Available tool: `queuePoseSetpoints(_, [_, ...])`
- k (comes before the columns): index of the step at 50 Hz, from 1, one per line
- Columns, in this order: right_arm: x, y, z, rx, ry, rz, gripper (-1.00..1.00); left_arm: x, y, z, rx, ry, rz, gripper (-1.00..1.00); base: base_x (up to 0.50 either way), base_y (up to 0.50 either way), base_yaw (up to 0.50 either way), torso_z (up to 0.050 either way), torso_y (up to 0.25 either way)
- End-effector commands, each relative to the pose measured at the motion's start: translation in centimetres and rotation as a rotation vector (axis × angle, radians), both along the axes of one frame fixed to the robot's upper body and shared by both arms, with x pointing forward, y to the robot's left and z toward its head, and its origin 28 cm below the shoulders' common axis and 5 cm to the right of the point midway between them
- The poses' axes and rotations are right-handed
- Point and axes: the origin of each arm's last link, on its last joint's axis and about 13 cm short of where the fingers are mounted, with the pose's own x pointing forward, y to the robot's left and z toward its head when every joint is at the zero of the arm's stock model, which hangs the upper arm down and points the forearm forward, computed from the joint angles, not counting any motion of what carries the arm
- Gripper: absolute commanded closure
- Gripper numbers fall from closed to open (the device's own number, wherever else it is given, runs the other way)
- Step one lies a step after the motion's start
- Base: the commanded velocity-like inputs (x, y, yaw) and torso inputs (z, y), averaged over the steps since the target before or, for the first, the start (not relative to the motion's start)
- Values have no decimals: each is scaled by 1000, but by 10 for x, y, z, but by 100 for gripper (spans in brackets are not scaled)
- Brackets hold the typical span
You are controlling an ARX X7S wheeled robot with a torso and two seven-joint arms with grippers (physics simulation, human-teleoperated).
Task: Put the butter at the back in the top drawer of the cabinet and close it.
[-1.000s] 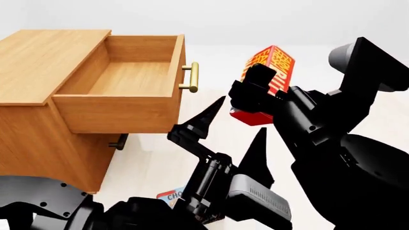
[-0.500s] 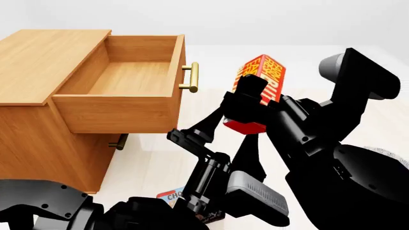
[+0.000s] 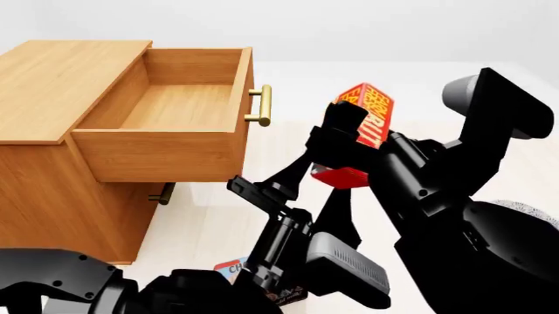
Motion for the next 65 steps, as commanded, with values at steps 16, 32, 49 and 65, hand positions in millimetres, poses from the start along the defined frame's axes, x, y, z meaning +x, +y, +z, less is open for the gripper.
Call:
queuePoseSetpoints(16, [-18, -13, 5, 4, -67, 26, -100, 24, 22, 15, -26, -2, 107, 100, 0, 0, 0, 1, 1])
queuePoseSetpoints(32, [-20, -31, -5, 1, -85, -44, -100, 48, 61, 57, -66, -65, 253, 100, 0, 0, 0, 1, 1])
queuePoseSetpoints(49, [-9, -39, -21, -28, -61, -92, -100, 71, 100, 89, -151, -49, 367, 100, 0, 0, 0, 1, 1])
queuePoseSetpoints(65, [-9, -37, -25, -43, -56, -90, -100, 109, 124, 103, -349, 136, 397, 100, 0, 0, 0, 0, 1])
